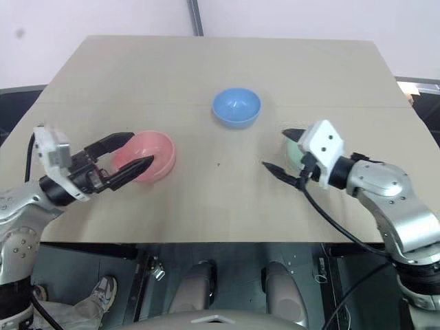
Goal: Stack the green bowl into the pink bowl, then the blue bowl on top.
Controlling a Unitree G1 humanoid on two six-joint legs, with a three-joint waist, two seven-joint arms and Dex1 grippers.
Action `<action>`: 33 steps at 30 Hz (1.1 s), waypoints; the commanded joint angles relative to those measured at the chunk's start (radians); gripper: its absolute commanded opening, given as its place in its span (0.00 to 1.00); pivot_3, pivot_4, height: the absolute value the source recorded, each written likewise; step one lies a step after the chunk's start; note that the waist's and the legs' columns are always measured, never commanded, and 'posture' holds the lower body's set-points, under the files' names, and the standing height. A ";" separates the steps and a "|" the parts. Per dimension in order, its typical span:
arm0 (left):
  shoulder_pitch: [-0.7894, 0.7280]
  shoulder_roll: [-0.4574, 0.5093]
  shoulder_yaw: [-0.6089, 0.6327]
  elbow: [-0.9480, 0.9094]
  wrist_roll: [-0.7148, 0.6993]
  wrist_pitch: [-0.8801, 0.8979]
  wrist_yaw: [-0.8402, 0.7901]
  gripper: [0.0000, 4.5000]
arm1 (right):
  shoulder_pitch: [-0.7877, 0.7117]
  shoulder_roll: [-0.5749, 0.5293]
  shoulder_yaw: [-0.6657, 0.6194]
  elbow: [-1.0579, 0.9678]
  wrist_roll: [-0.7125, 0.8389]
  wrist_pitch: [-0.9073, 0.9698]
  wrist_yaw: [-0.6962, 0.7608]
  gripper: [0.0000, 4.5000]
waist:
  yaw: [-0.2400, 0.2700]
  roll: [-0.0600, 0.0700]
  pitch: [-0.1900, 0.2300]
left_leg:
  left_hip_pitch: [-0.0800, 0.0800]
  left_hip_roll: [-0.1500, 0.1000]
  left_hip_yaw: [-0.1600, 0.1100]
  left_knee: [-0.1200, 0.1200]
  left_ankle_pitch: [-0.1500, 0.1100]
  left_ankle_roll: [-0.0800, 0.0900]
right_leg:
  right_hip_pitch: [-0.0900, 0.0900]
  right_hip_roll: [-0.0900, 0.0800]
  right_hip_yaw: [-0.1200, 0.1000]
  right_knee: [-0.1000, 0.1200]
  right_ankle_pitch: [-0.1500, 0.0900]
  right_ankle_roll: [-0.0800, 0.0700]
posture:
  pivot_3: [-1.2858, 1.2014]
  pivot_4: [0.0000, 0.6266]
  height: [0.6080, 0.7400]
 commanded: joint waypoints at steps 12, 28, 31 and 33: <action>0.121 0.183 -0.032 -0.293 0.223 0.309 0.306 1.00 | 0.039 -0.130 -0.073 0.020 0.044 -0.170 0.278 0.99 | 0.007 -0.001 0.000 | 0.000 0.000 -0.001 0.000 0.000 0.000 | 0.000 0.000 -0.001 0.000 0.000 0.000 | 0.52 0.24 1.00; -0.035 0.379 -0.419 -0.329 0.488 0.466 0.349 0.89 | 0.081 -0.143 -0.111 -0.004 0.069 -0.207 0.301 1.00 | 0.001 0.000 0.001 | 0.000 0.000 0.001 0.000 0.000 0.000 | -0.001 0.000 0.000 0.000 0.000 0.000 | 0.52 0.24 1.00; -0.056 0.363 -0.448 -0.317 0.513 0.460 0.346 0.62 | 0.091 -0.145 -0.115 -0.013 0.069 -0.204 0.291 1.00 | 0.001 0.000 0.001 | 0.000 0.000 0.001 0.000 0.000 0.000 | -0.001 0.000 0.000 0.000 0.000 0.000 | 0.52 0.24 1.00; -0.070 0.357 -0.458 -0.305 0.527 0.446 0.335 0.40 | 0.100 -0.147 -0.121 -0.016 0.066 -0.204 0.284 1.00 | 0.001 0.000 0.001 | 0.000 0.000 0.001 0.000 0.000 0.000 | -0.001 0.000 0.000 0.001 0.000 0.000 | 0.52 0.24 1.00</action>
